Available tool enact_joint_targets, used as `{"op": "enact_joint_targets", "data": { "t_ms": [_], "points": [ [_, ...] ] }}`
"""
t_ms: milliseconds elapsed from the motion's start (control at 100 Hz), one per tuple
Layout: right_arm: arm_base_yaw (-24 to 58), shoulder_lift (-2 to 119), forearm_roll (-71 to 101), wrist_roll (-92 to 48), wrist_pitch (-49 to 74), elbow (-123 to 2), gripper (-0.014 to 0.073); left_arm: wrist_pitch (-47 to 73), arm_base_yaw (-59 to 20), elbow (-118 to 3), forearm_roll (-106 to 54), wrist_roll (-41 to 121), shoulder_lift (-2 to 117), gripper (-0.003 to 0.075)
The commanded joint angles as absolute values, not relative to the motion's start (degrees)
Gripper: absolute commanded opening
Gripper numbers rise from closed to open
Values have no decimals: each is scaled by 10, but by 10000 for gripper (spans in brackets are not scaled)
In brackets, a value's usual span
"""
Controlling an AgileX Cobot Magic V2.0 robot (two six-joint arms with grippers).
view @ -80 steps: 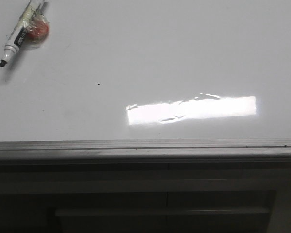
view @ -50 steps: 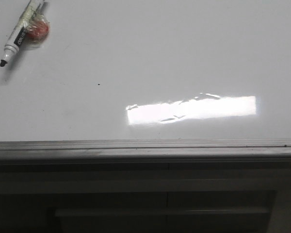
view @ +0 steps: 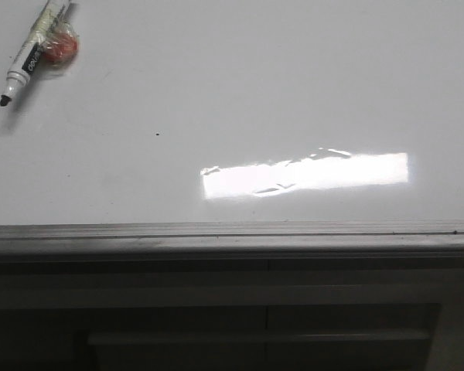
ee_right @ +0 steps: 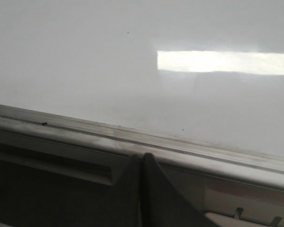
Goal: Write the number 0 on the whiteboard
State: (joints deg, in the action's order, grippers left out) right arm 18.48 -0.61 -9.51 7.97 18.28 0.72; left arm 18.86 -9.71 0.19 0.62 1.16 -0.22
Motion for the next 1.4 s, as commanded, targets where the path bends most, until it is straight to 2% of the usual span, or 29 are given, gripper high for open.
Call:
{"op": "enact_joint_targets", "data": {
  "t_ms": [0,220,430,500,580,740,900,990,1060,1130,1180,1250,1300,1390],
  "points": [
    [186,-17,-99,77,162,14,-69,160,-95,21,0,12,-19,-20],
    [186,-17,-113,77,149,14,-69,160,-95,21,0,12,-19,-20],
    [186,-17,-156,78,30,14,-69,155,-95,21,-9,12,-19,-20],
    [186,-17,-133,90,-31,14,-69,136,-97,21,-87,12,-19,-20],
    [186,-17,-72,91,-102,14,-69,101,-98,21,-271,11,-19,-20],
    [186,-17,39,91,-135,14,-69,90,-98,21,-562,11,-19,-20],
    [186,-17,115,106,-132,1,-68,81,-98,14,-620,14,-19,-20],
    [186,-17,115,106,-72,-36,-55,98,-98,-19,-591,78,-18,-19],
    [186,-14,112,106,6,-75,18,130,-98,-62,-547,162,-6,-18],
    [186,-5,106,104,75,-112,157,169,-98,-112,-501,241,23,8],
    [186,5,106,103,107,-132,289,200,-98,-148,-478,283,53,58],
    [186,24,106,103,135,-153,421,232,-98,-195,-466,316,107,166],
    [186,40,106,103,143,-163,463,247,-98,-225,-463,327,149,262],
    [186,60,106,103,136,-167,465,273,-98,-280,-446,353,231,372]
  ]
}}
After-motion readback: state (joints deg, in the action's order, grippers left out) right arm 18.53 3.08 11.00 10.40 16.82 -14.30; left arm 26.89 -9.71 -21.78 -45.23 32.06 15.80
